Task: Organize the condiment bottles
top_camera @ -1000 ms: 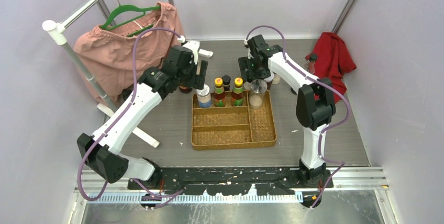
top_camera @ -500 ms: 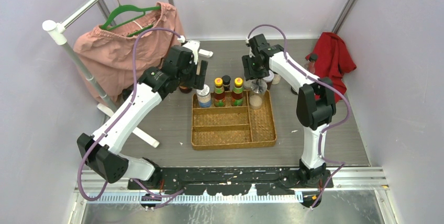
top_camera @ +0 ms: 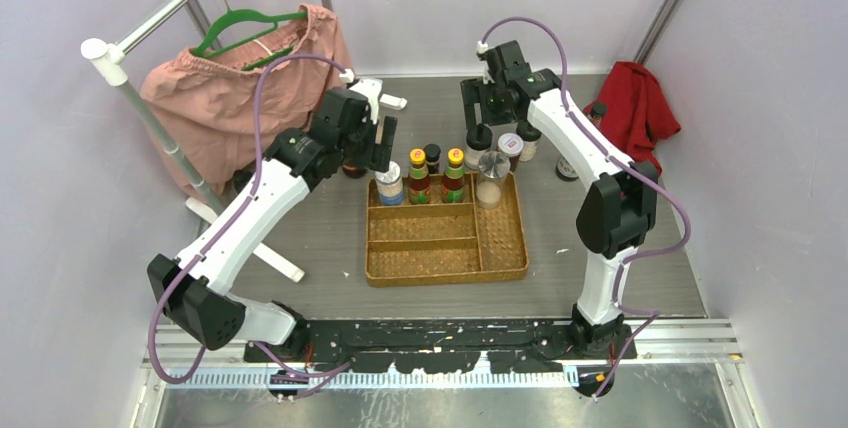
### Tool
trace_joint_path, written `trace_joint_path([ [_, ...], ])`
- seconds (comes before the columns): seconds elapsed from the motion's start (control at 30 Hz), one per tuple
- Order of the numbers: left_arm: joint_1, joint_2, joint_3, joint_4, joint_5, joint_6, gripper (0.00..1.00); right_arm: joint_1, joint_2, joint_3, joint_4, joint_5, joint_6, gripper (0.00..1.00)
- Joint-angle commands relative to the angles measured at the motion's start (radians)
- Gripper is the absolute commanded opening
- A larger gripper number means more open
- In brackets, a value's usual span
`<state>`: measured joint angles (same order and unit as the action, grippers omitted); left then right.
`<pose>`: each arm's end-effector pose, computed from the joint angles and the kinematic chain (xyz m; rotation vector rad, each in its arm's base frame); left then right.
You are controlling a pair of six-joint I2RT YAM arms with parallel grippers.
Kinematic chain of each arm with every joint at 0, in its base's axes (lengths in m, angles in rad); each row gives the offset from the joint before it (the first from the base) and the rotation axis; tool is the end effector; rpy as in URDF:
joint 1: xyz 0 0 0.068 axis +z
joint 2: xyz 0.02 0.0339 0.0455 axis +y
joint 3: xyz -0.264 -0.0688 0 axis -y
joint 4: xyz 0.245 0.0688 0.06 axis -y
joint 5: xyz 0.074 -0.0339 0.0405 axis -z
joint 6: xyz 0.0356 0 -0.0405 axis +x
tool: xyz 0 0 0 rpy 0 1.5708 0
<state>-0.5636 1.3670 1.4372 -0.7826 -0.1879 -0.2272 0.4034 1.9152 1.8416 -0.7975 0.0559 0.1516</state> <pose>0.2480 -0.1489 0.3778 0.2840 2.2584 -0.2031 0.3948 0.1663 0.3200 -0.2826 2.4319 0.1789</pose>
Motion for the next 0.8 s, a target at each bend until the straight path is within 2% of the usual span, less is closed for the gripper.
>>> trace_joint_path([
  [0.0,-0.002,-0.032,-0.002,0.008,0.015,0.012,0.8,0.0,-0.002,0.021,-0.023,0.015,-0.019,0.89],
  [0.5,-0.002,-0.034,0.023,-0.024,0.002,0.032,0.8,-0.001,0.194,0.173,-0.007,-0.002,-0.035,0.94],
  [0.77,-0.002,-0.023,0.026,-0.024,-0.001,0.038,0.8,-0.001,0.204,0.125,0.018,-0.018,-0.011,0.88],
])
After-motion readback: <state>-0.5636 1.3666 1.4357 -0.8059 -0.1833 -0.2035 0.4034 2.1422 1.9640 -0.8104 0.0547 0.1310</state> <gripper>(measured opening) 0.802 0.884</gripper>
